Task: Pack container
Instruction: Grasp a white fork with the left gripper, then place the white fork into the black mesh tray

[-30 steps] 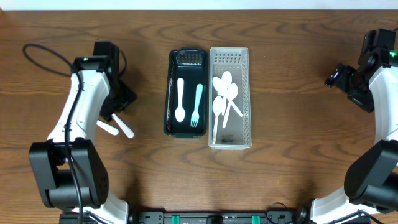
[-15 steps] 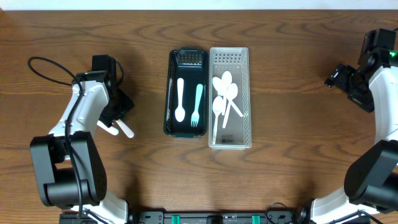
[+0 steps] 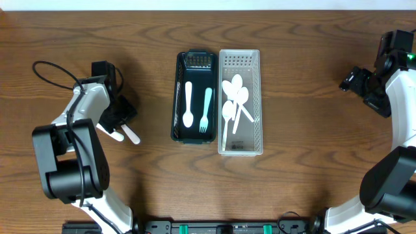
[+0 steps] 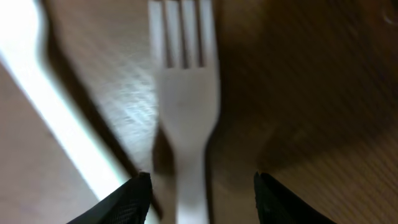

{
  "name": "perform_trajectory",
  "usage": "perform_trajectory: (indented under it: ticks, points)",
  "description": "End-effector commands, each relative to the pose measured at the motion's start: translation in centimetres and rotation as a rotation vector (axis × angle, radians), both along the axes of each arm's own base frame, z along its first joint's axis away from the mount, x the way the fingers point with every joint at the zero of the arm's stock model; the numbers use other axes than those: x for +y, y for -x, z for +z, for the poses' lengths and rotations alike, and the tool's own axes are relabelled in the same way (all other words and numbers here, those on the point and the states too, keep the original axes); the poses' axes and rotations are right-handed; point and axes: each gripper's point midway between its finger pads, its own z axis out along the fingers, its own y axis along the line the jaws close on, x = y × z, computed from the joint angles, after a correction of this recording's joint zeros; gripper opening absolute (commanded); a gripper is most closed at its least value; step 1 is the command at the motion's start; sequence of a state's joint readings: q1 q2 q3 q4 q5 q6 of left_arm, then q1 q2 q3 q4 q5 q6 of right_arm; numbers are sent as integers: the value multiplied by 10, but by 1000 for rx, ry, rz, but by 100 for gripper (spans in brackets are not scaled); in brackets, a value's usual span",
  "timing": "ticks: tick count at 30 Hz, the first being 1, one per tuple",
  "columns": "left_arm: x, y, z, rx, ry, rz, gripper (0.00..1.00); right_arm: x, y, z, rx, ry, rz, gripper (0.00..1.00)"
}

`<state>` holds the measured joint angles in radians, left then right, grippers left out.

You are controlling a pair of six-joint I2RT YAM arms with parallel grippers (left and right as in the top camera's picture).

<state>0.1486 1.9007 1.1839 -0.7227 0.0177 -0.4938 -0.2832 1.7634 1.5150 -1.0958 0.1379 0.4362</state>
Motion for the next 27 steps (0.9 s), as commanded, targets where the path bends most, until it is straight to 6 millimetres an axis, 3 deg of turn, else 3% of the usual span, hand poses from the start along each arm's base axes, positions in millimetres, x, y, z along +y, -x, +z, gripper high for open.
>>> perform_trajectory:
  ticks: [1, 8, 13, 19, 22, 27]
  points:
    - [-5, 3, -12, 24, 33, -48, 56, -2, 1, -2, 7, 3, -1, 99]
    - [-6, 7, -26, 62, 40, -43, 38, -2, 1, -2, 7, 3, -1, 99]
    - [-10, 7, -28, 63, 65, -43, 14, -2, 1, -2, 7, 3, -1, 99]
    - [-27, 3, -18, 33, 159, -47, 6, -2, 1, -2, 7, 3, -1, 99]
    - [-38, -10, 8, -30, 225, -62, 6, -2, 1, -2, 7, 3, -1, 99]
    - [-64, -35, 91, -217, 287, -218, 6, -2, 1, -2, 7, 3, -1, 99]
